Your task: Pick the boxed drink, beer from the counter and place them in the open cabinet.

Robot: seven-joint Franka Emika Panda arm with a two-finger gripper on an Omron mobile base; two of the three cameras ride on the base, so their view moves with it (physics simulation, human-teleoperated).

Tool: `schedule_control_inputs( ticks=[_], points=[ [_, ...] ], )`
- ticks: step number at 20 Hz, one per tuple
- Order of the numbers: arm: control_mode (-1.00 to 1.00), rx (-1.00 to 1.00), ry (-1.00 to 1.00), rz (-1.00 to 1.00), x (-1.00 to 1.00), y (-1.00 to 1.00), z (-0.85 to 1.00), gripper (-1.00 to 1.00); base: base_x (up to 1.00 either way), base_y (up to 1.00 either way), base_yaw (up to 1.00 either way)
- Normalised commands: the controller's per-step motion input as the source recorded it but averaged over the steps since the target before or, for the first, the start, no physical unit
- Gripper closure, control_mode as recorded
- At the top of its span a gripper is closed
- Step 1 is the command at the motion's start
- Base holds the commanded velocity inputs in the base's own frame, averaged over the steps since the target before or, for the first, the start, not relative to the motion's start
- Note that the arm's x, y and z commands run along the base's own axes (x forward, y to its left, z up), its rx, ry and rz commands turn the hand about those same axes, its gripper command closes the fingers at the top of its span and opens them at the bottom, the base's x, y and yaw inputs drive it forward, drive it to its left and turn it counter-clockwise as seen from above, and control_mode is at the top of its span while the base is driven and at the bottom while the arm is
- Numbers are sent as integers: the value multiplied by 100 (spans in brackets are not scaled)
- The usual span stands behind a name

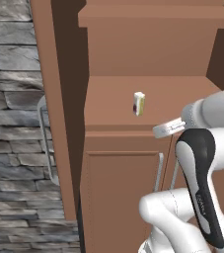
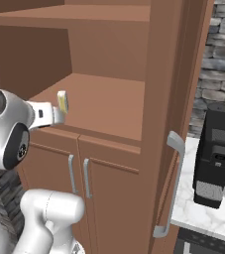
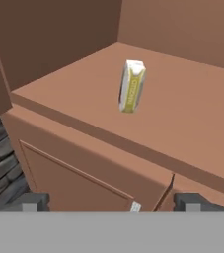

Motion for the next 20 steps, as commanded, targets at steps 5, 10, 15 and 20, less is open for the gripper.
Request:
schedule_control_inputs(
  ticks=[5,10,15,20],
  points=[
    [-100,0,0,0,-27,0,-7,-100,0,0,0],
    [-100,0,0,0,-2,0,-9,-100,0,0,0],
    [100,0,0,0,0,0,0,-100,0,0,0],
    [100,0,0,0,0,0,0,-100,-51,-12,0]
  ],
)
